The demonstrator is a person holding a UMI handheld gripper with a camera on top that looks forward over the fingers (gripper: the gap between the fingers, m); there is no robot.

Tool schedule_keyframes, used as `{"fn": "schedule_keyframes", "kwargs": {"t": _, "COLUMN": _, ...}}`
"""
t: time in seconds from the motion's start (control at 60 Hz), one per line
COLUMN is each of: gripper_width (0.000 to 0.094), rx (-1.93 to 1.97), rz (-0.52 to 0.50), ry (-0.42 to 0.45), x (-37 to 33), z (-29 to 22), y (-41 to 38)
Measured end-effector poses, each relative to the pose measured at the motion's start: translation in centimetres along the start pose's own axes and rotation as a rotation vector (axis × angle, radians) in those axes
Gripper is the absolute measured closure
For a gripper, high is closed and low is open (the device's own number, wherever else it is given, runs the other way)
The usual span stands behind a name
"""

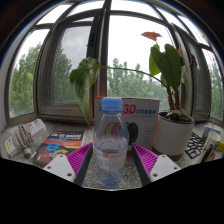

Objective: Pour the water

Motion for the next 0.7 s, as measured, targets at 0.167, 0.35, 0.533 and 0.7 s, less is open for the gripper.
{"fn": "schedule_keyframes", "kwargs": {"t": 0.167, "gripper_width": 0.0445, "rx": -0.016, "rz": 0.006, "ry": 0.017, "x": 2.1, "z": 0.8, "y": -0.2}}
{"fn": "schedule_keyframes", "kwargs": {"t": 0.35, "gripper_width": 0.0617, "rx": -0.052, "rz": -0.055, "ry": 0.059, "x": 2.0, "z": 0.4, "y": -1.1}}
{"fn": "schedule_keyframes", "kwargs": {"t": 0.533, "gripper_width": 0.0645, "rx": 0.014, "rz": -0.103, "ry": 0.136, "x": -0.5, "z": -2.7, "y": -1.1}}
{"fn": "schedule_keyframes", "kwargs": {"t": 0.7, "gripper_width": 0.0645, "rx": 0.287, "rz": -0.229, "ry": 0.265, "x": -5.9, "z": -10.3, "y": 1.0}}
Point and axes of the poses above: the point between the fingertips, and its own axes, seen from behind it with the camera up: y to the right, z down, x forward, the way the camera looks, the point moved 9 cm from there along -x, backward, against the way the camera looks, and after that the axes turned 2 degrees about -x, right-handed, at the moved point
